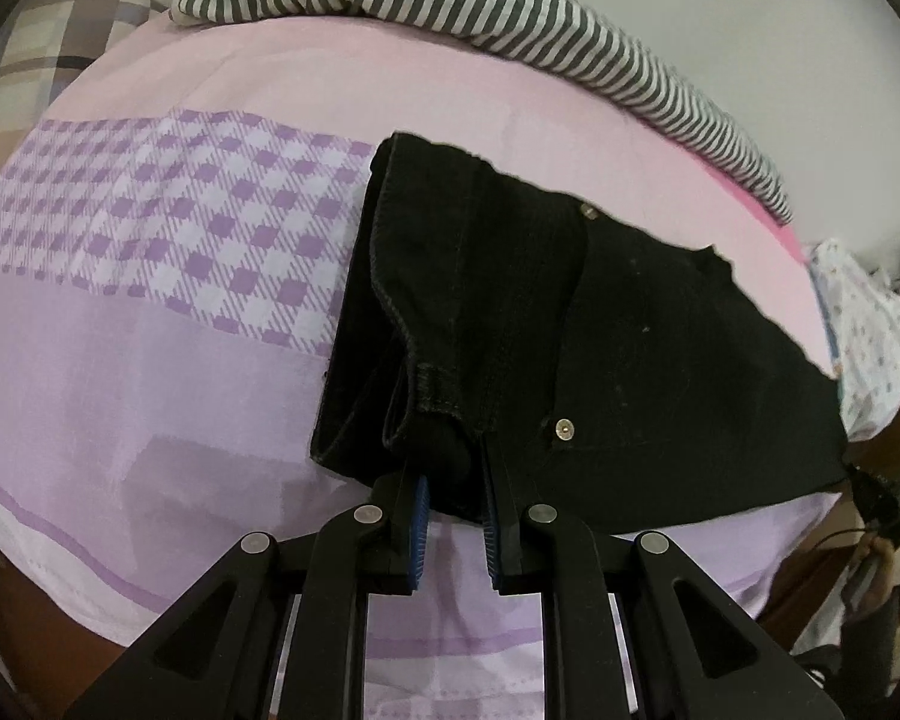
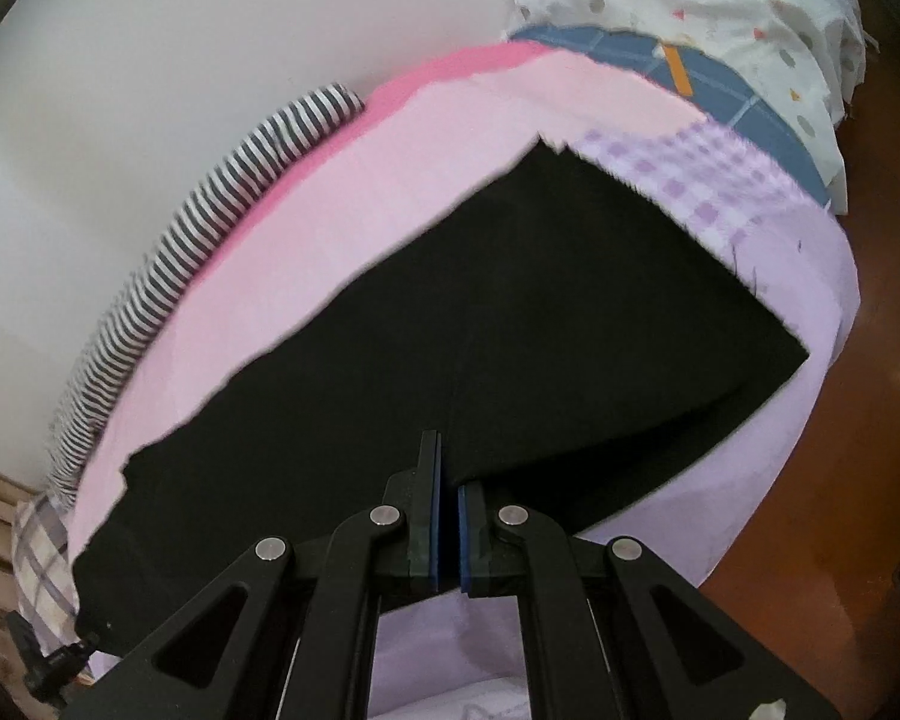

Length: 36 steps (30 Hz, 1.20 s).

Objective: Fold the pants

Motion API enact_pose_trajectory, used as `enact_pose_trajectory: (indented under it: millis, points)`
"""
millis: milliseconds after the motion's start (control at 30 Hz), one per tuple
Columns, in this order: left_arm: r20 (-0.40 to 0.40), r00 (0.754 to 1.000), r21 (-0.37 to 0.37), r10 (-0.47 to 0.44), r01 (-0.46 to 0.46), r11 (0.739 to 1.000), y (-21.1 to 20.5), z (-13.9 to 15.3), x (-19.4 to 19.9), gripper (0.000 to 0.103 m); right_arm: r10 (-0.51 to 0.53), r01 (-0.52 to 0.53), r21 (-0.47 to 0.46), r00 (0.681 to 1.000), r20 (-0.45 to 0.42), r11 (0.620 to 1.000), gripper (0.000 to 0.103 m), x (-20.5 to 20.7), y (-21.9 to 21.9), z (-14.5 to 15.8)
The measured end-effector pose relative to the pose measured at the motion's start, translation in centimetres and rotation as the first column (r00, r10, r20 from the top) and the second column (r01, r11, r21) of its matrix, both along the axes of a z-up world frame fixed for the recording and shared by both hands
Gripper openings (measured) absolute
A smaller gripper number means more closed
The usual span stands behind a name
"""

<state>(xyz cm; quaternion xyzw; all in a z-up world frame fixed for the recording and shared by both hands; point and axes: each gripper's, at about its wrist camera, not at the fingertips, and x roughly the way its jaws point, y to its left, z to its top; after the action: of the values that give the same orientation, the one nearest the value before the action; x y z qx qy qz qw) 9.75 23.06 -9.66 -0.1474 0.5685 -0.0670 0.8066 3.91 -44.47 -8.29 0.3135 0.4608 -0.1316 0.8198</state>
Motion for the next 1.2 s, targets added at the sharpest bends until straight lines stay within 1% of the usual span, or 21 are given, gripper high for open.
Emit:
enact_pose_trajectory:
  millis: [100,267,333,400,433,467,500,567,667,733,800,867,900,1000,1033,1133,1200]
  points:
    - [0.006,1.0,0.042,-0.007,0.007,0.999,-0.5,-0.3,-0.2,0.016,-0.005,0.005,0.007,1.0,-0.03,1.0,0.004,-0.1,-0.1,-1.5]
    - [0.037,0.999,0.103,-0.027,0.023,0.994,-1.6,0.0,-0.6,0.018,-0.03,0.031,0.071,1.0,-0.006,0.997,0.009,-0.8,-1.0,-2.2]
    - [0.041,0.999,0.108,-0.028,0.024,0.994,-1.8,0.3,-0.8,0.02,-0.036,0.035,0.084,0.999,0.002,0.996,0.01,-0.9,-1.4,-2.1]
    - [0.043,0.999,0.104,-0.03,0.025,0.994,-1.8,0.8,-1.2,0.022,-0.046,0.045,0.089,0.999,0.01,0.995,0.014,-1.1,-1.8,-2.0]
    - [0.039,0.999,0.099,-0.027,0.023,0.995,-1.8,1.0,-1.5,0.025,-0.057,0.055,0.091,0.998,0.017,0.994,0.015,-1.2,-2.1,-1.9]
    - [0.033,0.999,0.097,-0.021,0.018,0.995,-1.8,1.1,-1.7,0.03,-0.069,0.065,0.096,0.997,0.031,0.993,0.016,-1.4,-2.6,-1.7]
    - [0.028,0.999,0.1,-0.017,0.015,0.995,-1.8,1.3,-2.1,0.032,-0.087,0.082,0.107,0.995,0.041,0.991,0.018,-1.6,-3.2,-1.7]
    - [0.031,0.999,0.12,-0.023,0.019,0.993,-2.0,1.7,-3.0,0.032,-0.109,0.1,0.135,0.992,0.059,0.986,0.019,-1.9,-4.3,-1.7]
    - [0.046,0.997,0.152,-0.06,0.053,0.987,-3.0,2.4,-4.5,0.032,-0.148,0.131,0.193,0.986,0.075,0.972,0.021,-2.3,-6.0,-2.3]
    - [0.083,0.993,0.164,-0.082,0.067,0.984,-4.1,3.1,-5.4,0.032,-0.162,0.141,0.214,0.983,0.082,0.967,0.021,-2.4,-6.7,-2.6]
    - [0.129,0.983,0.185,-0.129,0.104,0.977,-6.0,4.2,-5.9,0.032,-0.178,0.154,0.231,0.98,0.087,0.961,0.021,-2.6,-7.3,-2.9]
    - [0.18,0.965,0.193,-0.19,0.155,0.969,-8.3,5.2,-6.1,0.032,-0.185,0.155,0.262,0.978,0.094,0.953,0.021,-2.8,-7.7,-3.2]
    - [0.21,0.951,0.194,-0.228,0.188,0.963,-9.9,5.7,-6.0,0.032,-0.19,0.157,0.275,0.977,0.096,0.948,0.021,-2.9,-8.0,-3.3]
    - [0.254,0.896,0.182,-0.365,0.326,0.928,-15.5,6.5,-5.5,0.033,-0.202,0.165,0.278,0.973,0.11,0.946,0.021,-3.2,-8.7,-3.4]
    - [0.257,0.879,0.186,-0.401,0.362,0.913,-17.2,6.5,-5.4,0.034,-0.208,0.168,0.285,0.971,0.114,0.944,0.021,-3.3,-9.0,-3.4]
    - [0.266,0.811,0.195,-0.521,0.484,0.853,-23.3,6.0,-4.9,0.034,-0.247,0.196,0.312,0.96,0.132,0.93,0.021,-3.8,-10.2,-3.5]
    - [0.274,0.758,0.203,-0.592,0.556,0.806,-27.2,5.4,-4.9,0.034,-0.251,0.198,0.317,0.958,0.136,0.928,0.021,-3.8,-11.0,-3.5]
